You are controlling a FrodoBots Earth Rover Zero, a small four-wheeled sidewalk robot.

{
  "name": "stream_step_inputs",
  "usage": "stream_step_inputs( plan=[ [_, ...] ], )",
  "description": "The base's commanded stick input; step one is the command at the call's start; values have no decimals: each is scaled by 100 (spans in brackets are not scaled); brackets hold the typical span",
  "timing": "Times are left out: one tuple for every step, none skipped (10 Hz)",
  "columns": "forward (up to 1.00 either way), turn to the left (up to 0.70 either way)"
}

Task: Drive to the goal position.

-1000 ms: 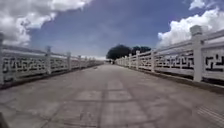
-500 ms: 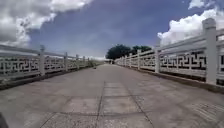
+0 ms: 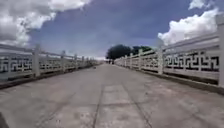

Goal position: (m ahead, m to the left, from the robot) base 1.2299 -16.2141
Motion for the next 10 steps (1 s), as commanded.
stream_step_inputs(
  plan=[
    [70, 0],
    [70, 0],
    [70, 0],
    [70, 0],
    [70, 0],
    [70, 0],
    [70, 0],
    [70, 0],
    [70, 0],
    [70, 0]
  ],
)
